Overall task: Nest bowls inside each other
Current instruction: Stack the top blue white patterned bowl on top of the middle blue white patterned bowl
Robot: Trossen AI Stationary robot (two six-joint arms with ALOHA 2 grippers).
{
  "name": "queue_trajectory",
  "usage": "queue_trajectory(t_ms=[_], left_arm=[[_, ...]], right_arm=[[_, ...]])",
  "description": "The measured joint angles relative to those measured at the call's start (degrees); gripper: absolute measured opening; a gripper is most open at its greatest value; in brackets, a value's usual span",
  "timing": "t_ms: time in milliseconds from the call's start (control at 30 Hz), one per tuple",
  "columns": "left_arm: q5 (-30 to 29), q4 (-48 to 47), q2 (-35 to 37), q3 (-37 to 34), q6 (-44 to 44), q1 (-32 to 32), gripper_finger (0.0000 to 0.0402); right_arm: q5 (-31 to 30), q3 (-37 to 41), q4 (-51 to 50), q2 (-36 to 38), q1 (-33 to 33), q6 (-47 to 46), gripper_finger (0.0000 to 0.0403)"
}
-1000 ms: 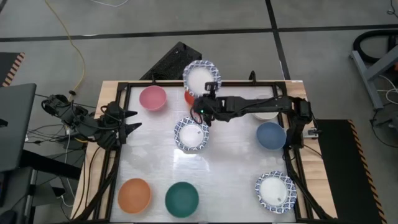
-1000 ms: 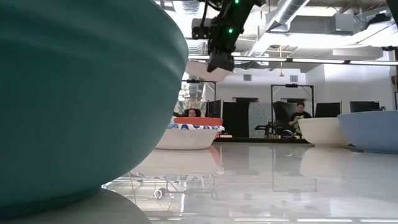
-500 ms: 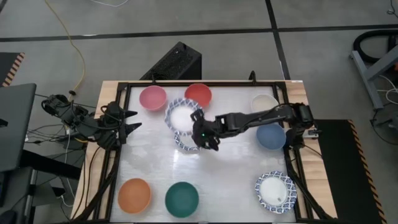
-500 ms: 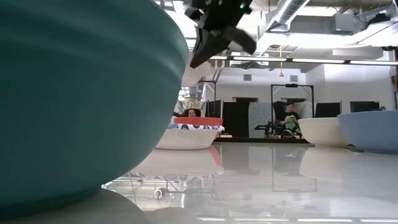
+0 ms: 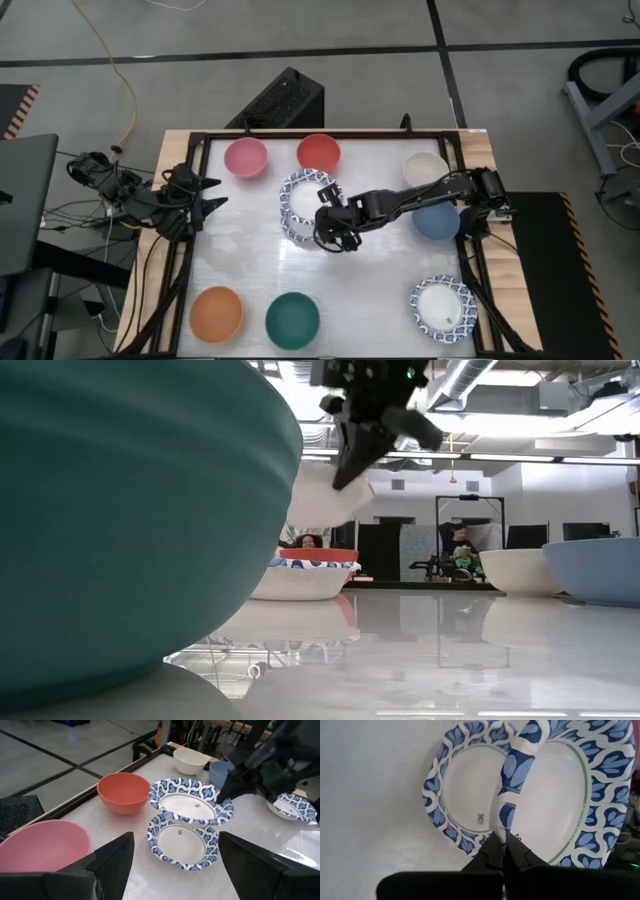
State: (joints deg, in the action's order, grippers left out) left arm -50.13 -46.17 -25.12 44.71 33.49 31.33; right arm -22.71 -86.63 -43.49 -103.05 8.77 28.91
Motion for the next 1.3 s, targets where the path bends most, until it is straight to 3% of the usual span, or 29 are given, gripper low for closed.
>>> queue_trajectory(t_ms=[633,967,1300], left_arm=[[0.11,-0.03,0.0,0.0,0.18,0.0,0.0279],[-0.09,-0.04,0.0,0.0,0.18,0.0,0.0279],[-0.15,-0.04,0.0,0.0,0.18,0.02,0.0279]], right_arm=[[-1.05,13.2,17.6,-0.04,1.68,2.16,0.0003],[3.34,13.96,19.51,-0.06,0.5,2.12,0.0003],[3.73,13.96,20.16,-0.34,-0.15,1.08,0.0004]])
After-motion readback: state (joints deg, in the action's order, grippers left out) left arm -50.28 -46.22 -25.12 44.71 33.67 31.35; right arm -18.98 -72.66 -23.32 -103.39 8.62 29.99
